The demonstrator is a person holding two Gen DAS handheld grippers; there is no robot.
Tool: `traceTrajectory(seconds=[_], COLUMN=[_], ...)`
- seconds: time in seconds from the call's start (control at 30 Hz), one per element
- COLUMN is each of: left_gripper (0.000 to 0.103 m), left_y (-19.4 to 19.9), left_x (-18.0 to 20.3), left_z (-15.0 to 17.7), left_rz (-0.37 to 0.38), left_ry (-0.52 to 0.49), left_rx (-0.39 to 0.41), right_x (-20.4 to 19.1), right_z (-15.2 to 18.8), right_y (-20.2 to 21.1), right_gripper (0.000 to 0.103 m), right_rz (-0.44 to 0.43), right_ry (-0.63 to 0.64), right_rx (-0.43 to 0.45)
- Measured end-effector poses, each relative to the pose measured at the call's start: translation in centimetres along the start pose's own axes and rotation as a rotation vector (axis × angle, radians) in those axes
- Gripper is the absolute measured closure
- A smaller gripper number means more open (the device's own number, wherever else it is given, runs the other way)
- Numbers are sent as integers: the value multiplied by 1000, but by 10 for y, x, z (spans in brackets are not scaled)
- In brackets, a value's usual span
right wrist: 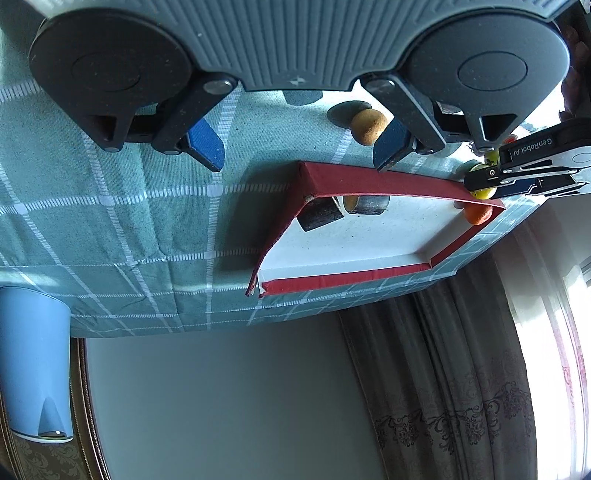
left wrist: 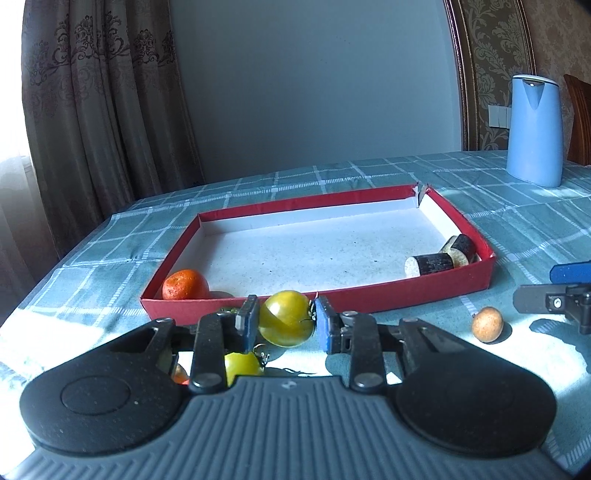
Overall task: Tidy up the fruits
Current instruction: 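Carry the tomato into the tray beside the tangerine, open left gripper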
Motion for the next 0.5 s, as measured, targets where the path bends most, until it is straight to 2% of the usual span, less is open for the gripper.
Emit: traceTrajectory(seconds=[0.13, 0.2, 0.27, 0.5], left_gripper=[74, 74, 74, 74], left_y=[0, -1, -3, -13], left_x=[-8, -12, -16, -30], left_z=[-6, -8, -10, -21], left_rz=[-36, -53, -71, -112], left_ry=[44, 66, 81, 101], left_rx=[1, -1, -7, -12], right_x=[-5, -9, -13, -11], right_z=[12, 16, 19, 20], right_y=[8, 8, 5, 1], right_gripper=[14, 4, 2, 0], right_rz=[73, 116, 158, 164], right_ry=[55, 88, 123, 124], right_rx=[-50, -69, -79, -102])
Point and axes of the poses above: each gripper's, at about its wrist camera, not at the fingertips, and y roughly against the way its jaws point, x to its right, z to its underside, the point moved 2 cm from there along -y, roughly the way its jaws point, and after that the axes turned 11 degrees about -y, right-handed, at the moved point
